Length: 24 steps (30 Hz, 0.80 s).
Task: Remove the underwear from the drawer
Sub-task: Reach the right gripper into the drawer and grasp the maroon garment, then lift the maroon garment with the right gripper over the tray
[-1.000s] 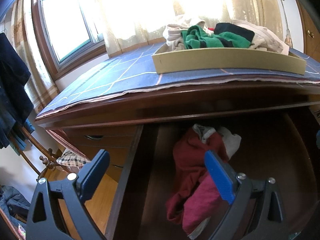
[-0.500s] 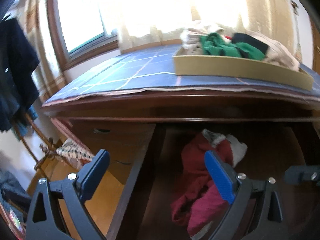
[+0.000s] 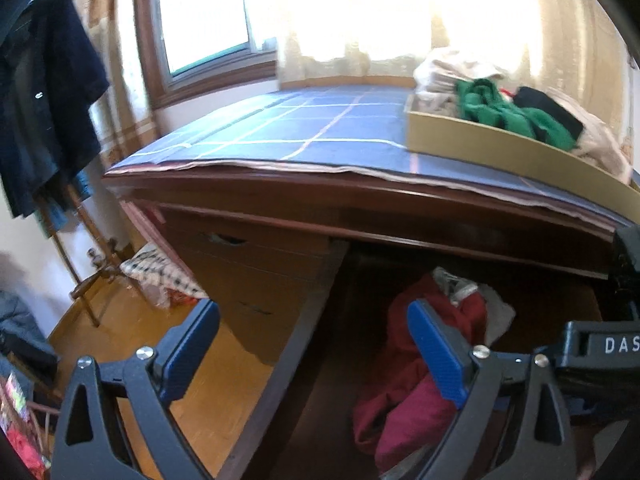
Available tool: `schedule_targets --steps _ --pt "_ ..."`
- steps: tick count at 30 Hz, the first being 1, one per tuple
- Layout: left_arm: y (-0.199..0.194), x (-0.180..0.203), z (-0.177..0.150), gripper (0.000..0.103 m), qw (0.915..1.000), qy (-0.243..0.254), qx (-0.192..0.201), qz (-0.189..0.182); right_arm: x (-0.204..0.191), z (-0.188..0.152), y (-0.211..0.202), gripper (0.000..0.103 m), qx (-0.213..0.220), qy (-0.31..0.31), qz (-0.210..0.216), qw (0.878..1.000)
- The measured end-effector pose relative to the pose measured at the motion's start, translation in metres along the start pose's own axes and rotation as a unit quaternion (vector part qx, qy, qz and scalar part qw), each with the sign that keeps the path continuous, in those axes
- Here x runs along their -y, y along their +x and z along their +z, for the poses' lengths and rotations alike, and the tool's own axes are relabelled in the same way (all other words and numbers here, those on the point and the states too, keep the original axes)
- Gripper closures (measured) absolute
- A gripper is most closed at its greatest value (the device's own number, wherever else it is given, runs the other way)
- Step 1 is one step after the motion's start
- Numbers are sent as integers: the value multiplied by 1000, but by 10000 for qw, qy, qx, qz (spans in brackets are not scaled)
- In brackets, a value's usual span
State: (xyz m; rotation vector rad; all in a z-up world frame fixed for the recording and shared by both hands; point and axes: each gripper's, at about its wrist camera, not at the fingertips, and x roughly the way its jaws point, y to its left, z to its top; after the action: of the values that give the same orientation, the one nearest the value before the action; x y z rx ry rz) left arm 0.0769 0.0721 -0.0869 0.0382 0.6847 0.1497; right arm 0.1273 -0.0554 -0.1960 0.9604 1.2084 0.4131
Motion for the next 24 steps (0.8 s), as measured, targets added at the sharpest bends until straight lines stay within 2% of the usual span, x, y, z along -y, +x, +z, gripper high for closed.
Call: schedule_targets --steps 2,4,8,12,14,16,18,21,24 --pt "2 -5 1 10 9999 -156 -67 31 1 1 12 31 -187 257 172 9993" --pt "6 -10 1 11 9994 -300 -162 72 1 0 18 24 -231 339 123 9991" --pt "8 -13 2 11 9989 -409 -211 13 1 4 29 24 -161 402 -195 9989" --pt "8 -10 0 11 9992 -345 -203 91 4 2 49 24 -380 652 77 9971" --pt "8 -9 0 11 9991 -342 -238 68 7 0 62 33 -620 792 181 9948" --pt "7 -9 0 11 9992 -315 -227 52 7 -2 67 64 -769 814 228 9934" --pt "6 -8 0 11 9994 -284 -217 45 6 -7 67 77 -878 738 245 9931" --pt "5 -7 -1 11 9994 -264 -201 37 -1 -19 58 80 -867 485 219 9948" --pt "4 -6 -2 11 9995 -260 -195 26 -10 -30 33 81 -726 207 467 9961"
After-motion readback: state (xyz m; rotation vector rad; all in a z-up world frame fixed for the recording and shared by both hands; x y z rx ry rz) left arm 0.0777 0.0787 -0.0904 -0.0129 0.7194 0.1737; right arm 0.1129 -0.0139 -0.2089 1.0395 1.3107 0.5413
